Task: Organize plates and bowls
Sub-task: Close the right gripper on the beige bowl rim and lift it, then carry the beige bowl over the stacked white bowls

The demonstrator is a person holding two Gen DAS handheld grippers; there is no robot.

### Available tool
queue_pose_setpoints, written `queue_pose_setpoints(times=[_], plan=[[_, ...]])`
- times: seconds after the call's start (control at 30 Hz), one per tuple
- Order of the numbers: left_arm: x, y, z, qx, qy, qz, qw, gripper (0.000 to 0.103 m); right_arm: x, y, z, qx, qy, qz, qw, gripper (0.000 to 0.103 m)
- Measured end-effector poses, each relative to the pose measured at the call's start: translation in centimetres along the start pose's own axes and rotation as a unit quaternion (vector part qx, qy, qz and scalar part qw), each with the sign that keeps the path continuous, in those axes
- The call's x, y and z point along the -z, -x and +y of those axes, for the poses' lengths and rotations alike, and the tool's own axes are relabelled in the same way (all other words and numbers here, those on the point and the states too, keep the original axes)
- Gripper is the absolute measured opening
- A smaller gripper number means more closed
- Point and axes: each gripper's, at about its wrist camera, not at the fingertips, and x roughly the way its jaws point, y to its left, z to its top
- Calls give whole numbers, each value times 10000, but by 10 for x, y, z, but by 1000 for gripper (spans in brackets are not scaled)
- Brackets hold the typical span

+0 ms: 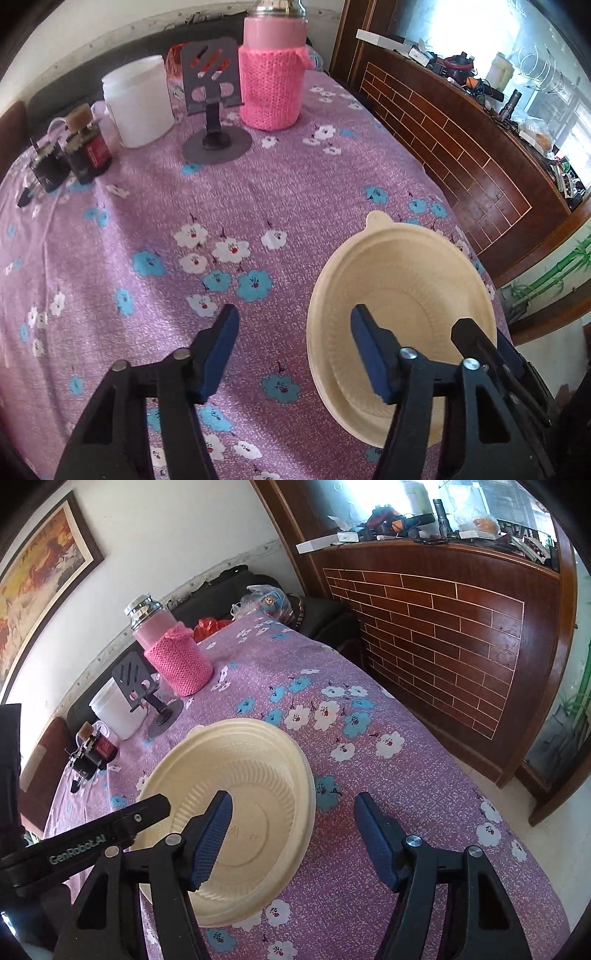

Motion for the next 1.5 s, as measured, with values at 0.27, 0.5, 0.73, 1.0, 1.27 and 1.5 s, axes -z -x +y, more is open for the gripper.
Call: queue_pose_setpoints(times=[0.27, 0.5, 0.73, 1.0, 1.27, 1.5], plan=[[6, -10, -9, 149, -157, 150, 9997, 19, 3, -7, 4, 2, 72, 143, 9999, 58], [8, -6, -14, 242, -261, 109, 9993, 14, 5, -14, 2, -106, 2, 315, 9994, 28], [11, 2, -6, 226, -156, 16, 9996, 14, 8, -14, 5, -210, 68, 311, 9993, 21], [33, 39, 17, 81, -62, -412, 9991, 16, 15, -7, 29, -589, 541, 161, 9967, 19], [58, 81, 49, -70, 107, -718, 9973, 17, 33, 6, 69, -806, 926, 168, 9923, 18], [82, 120, 82, -178, 362, -1035, 9938, 17, 54, 32, 109, -990, 1148, 142, 9883, 18]])
